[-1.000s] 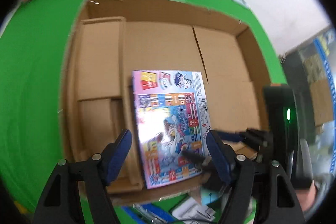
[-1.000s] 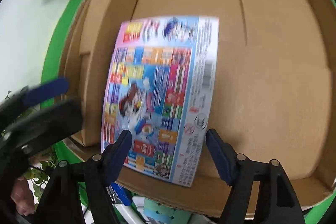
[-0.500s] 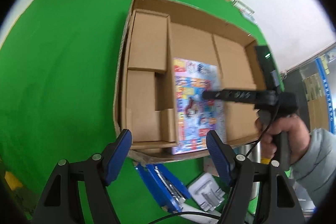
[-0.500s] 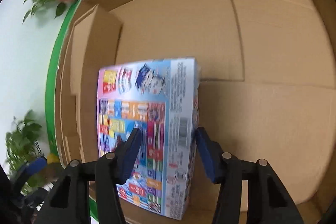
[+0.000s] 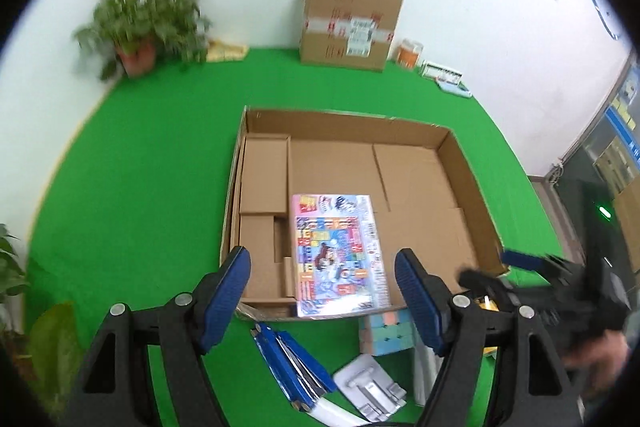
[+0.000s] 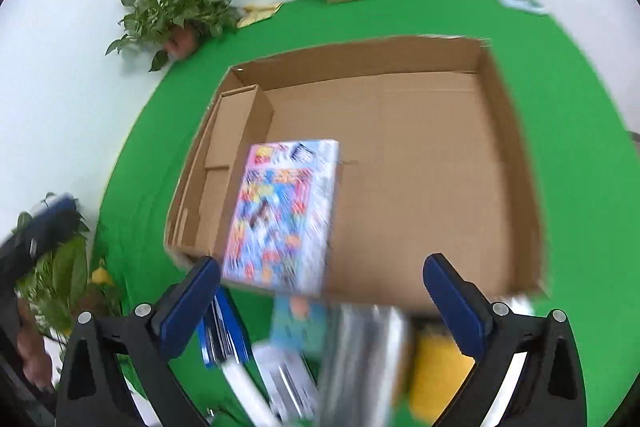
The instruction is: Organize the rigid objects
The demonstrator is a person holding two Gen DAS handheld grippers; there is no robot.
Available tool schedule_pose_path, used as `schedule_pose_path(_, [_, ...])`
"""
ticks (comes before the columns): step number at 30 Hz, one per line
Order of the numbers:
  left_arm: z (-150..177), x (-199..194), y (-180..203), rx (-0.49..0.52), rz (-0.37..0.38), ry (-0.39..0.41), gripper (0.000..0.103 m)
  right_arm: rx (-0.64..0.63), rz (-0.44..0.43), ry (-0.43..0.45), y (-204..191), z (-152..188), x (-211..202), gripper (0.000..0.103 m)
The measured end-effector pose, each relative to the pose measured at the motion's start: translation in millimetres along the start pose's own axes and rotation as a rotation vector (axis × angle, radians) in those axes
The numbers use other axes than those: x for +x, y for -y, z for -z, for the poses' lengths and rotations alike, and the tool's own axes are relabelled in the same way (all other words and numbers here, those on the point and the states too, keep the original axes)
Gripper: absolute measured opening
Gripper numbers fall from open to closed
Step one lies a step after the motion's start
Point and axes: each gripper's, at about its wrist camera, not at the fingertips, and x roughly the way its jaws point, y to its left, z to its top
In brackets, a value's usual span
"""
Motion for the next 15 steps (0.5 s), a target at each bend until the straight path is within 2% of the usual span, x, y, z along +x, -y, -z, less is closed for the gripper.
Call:
schedule_pose_path(5, [40.1, -39.7, 63.4, 0.052, -0.085, 0.057, 0.075, 0.018, 0.045, 0.069, 12.5, 75.7, -86.0, 0.102])
schedule_pose_path(7, [57.2, -50.4, 80.5, 0.057, -0.084, 0.057, 0.071, -0.019, 0.059, 0.083, 27.6, 106.8, -138.7, 0.102])
schedule_pose_path(8, [70.2, -57.5, 92.4, 0.051, -0.060, 0.050, 0.045, -0.041, 0.073, 0.102, 36.8, 119.7, -158.9, 0.094])
schedule_pose_path(9, [78.7, -61.3, 98.2, 0.045, -0.024, 0.035, 0.024, -0.063, 0.090, 0.127, 38.9, 133.0, -178.6, 0.084])
schedule_pose_path(10, [85.7, -62.0, 104.4, 0.037, 0.012, 0.007, 0.003, -0.082, 0.101, 0.140, 42.6, 146.7, -199.8, 0.058])
schedule_pose_path(11, [93.7, -65.2, 111.3, 0.027, 0.032, -0.012, 0.002, -0.085, 0.101, 0.138, 46.1, 158.2, -213.1, 0.040])
schedule_pose_path(12, [103.7, -73.5, 120.6, 0.033, 0.039, 0.003, 0.002, -0.066, 0.086, 0.131, 53.4, 170.0, -227.3, 0.038])
schedule_pose_path(13, [108.3, -78.7, 126.0, 0.041, 0.045, 0.011, 0.002, -0.049, 0.076, 0.133, 57.2, 177.0, -236.7, 0.039])
schedule_pose_path(14, [114.0, -88.9, 134.4, 0.053, 0.086, 0.024, 0.002, -0.036, 0.070, 0.141, 61.6, 186.6, -249.9, 0.044])
schedule_pose_path(15, [117.3, -95.0, 139.1, 0.055, 0.113, 0.034, 0.005, -0.028, 0.063, 0.152, 63.0, 194.5, -257.2, 0.053])
